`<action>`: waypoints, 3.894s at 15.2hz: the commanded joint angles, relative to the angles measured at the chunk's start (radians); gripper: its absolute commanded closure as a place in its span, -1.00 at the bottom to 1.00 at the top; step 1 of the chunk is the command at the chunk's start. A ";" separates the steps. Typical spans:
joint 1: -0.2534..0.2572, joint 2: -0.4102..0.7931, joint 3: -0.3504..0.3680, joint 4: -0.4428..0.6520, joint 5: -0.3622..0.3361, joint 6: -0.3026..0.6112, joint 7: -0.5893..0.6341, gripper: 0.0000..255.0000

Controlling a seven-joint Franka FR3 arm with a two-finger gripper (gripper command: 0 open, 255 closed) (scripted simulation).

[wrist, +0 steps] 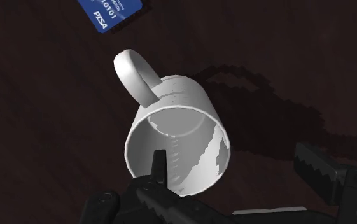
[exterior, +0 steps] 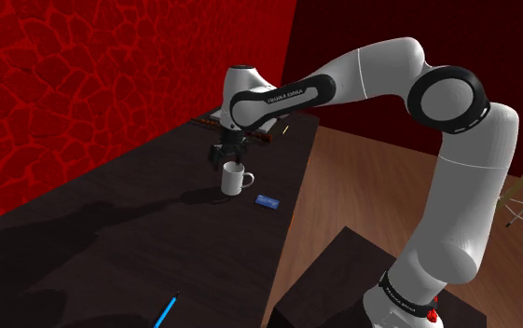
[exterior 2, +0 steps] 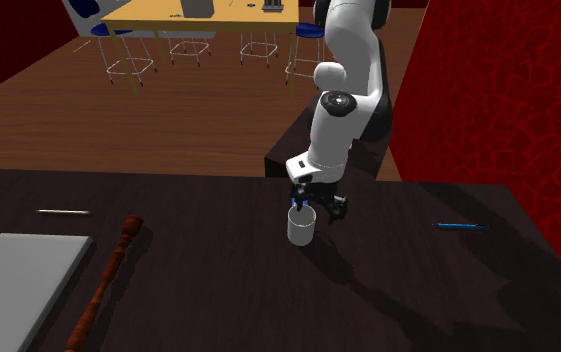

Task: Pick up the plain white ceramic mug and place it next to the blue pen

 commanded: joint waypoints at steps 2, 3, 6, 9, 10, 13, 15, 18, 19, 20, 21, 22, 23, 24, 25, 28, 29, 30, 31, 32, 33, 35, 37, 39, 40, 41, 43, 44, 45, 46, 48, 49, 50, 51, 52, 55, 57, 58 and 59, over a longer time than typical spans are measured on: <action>0.003 0.025 -0.002 -0.007 -0.008 0.032 0.007 -1.00; 0.003 0.031 -0.003 -0.011 -0.010 0.043 0.008 -1.00; 0.004 0.049 -0.005 -0.023 -0.016 0.072 0.012 -1.00; 0.004 0.049 -0.005 -0.022 -0.016 0.072 0.012 -1.00; 0.004 0.049 -0.005 -0.022 -0.016 0.072 0.012 -1.00; 0.004 0.049 -0.005 -0.022 -0.016 0.072 0.012 -1.00; 0.004 0.049 -0.005 -0.022 -0.016 0.072 0.012 1.00; 0.004 0.049 -0.005 -0.022 -0.016 0.072 0.012 1.00; 0.004 0.049 -0.005 -0.022 -0.016 0.072 0.012 1.00; 0.004 0.049 -0.005 -0.022 -0.016 0.072 0.012 1.00; 0.004 0.049 -0.005 -0.022 -0.016 0.072 0.012 1.00; 0.004 0.049 -0.005 -0.022 -0.016 0.072 0.012 1.00; 0.004 0.049 -0.005 -0.022 -0.016 0.072 0.012 1.00; 0.003 0.043 -0.004 -0.017 -0.014 0.060 0.010 1.00; 0.003 0.037 -0.004 -0.011 -0.012 0.049 0.008 1.00; 0.002 0.020 -0.002 0.008 -0.006 0.014 0.004 1.00; 0.002 0.015 -0.001 0.014 -0.004 0.002 0.002 1.00; 0.001 0.010 0.000 0.021 -0.002 -0.010 0.001 1.00; 0.001 0.005 0.000 0.028 -0.001 -0.021 -0.001 1.00; 0.001 0.001 0.001 0.036 0.001 -0.033 -0.002 1.00; 0.000 -0.004 0.001 0.043 0.003 -0.045 -0.003 1.00; 0.000 -0.012 0.002 0.059 0.006 -0.069 -0.006 1.00; 0.000 -0.020 0.003 0.076 0.008 -0.094 -0.008 1.00; 0.000 -0.027 0.003 0.094 0.011 -0.118 -0.010 1.00; 0.000 -0.030 0.004 0.103 0.012 -0.131 -0.011 1.00; 0.000 -0.033 0.004 0.113 0.013 -0.143 -0.012 1.00; 0.000 -0.038 0.005 0.133 0.015 -0.168 -0.014 1.00; 0.000 -0.041 0.005 0.143 0.016 -0.181 -0.015 1.00; 0.000 -0.043 0.005 0.154 0.017 -0.194 -0.016 1.00; 0.000 -0.045 0.006 0.165 0.018 -0.206 -0.017 1.00; 0.000 -0.048 0.006 0.188 0.019 -0.232 -0.018 1.00; 0.000 -0.049 0.006 0.199 0.019 -0.245 -0.019 1.00; 0.000 -0.050 0.006 0.212 0.020 -0.258 -0.020 1.00; 0.001 -0.051 0.007 0.224 0.020 -0.271 -0.020 1.00; 0.001 -0.051 0.007 0.237 0.021 -0.284 -0.021 1.00; 0.002 -0.051 0.008 0.277 0.021 -0.325 -0.023 1.00; 0.002 -0.051 0.008 0.293 0.022 -0.340 -0.023 1.00; 0.015 -0.057 0.016 0.284 0.020 -0.339 -0.002 1.00; 0.028 -0.063 0.024 0.276 0.018 -0.338 0.020 1.00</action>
